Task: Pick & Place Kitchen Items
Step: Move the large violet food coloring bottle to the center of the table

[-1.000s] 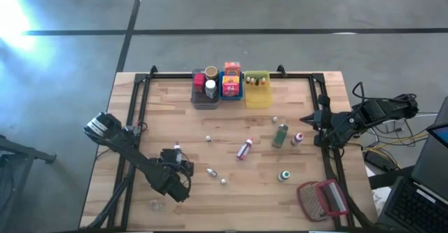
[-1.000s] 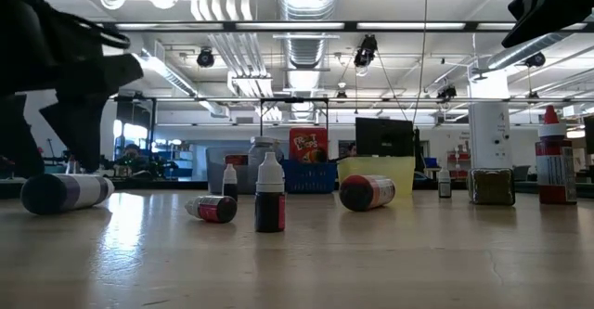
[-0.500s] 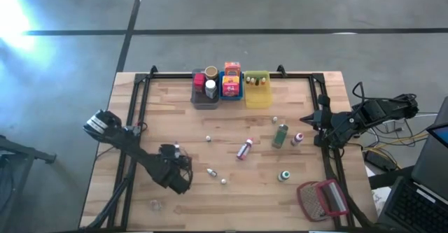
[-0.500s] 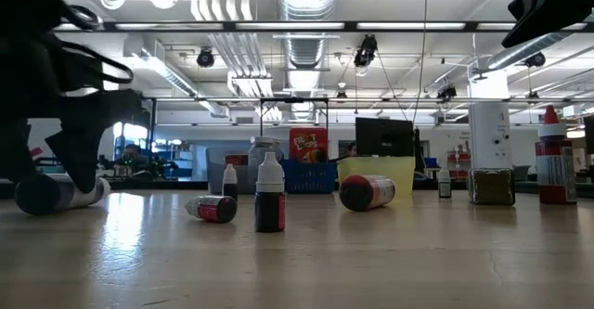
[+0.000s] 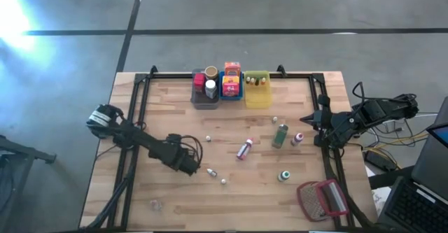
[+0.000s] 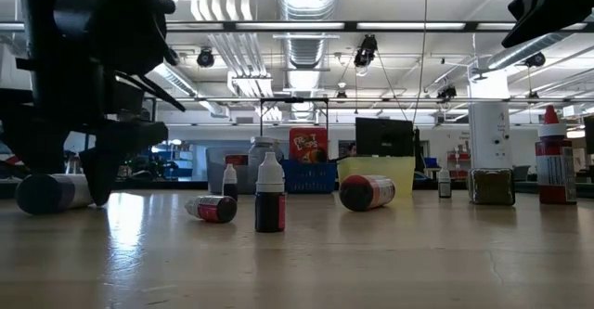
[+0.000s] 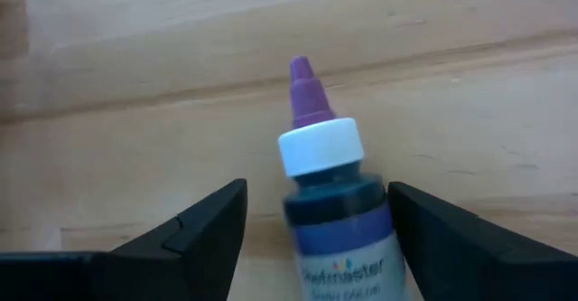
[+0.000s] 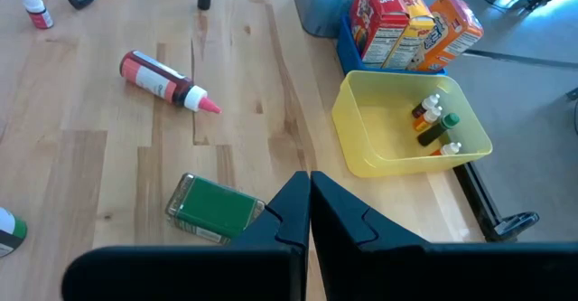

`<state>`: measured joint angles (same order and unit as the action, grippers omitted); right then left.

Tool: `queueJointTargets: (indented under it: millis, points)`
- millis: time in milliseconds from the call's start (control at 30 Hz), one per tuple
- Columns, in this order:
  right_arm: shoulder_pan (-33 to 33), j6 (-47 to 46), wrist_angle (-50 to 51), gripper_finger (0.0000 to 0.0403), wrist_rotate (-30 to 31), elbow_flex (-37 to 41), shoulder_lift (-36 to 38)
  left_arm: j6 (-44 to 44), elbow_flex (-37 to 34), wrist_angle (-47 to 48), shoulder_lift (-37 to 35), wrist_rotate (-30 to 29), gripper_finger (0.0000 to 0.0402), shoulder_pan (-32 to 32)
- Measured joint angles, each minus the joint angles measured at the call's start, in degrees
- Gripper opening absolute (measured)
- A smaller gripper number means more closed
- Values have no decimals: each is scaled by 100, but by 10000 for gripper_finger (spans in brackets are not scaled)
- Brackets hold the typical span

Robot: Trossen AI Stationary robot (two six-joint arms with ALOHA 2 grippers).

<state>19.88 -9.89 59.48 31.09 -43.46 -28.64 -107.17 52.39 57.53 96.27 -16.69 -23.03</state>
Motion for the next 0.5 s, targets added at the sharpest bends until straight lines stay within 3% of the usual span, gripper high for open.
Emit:
queueJointTargets:
  millis: [233, 500]
  points:
    - [-2, -2, 0, 8, 2, 0, 0, 135, -358, -671, -37, 24, 213, 101]
    - [-2, -2, 0, 8, 0, 0, 0, 272, -343, -697, -34, 35, 161, 106]
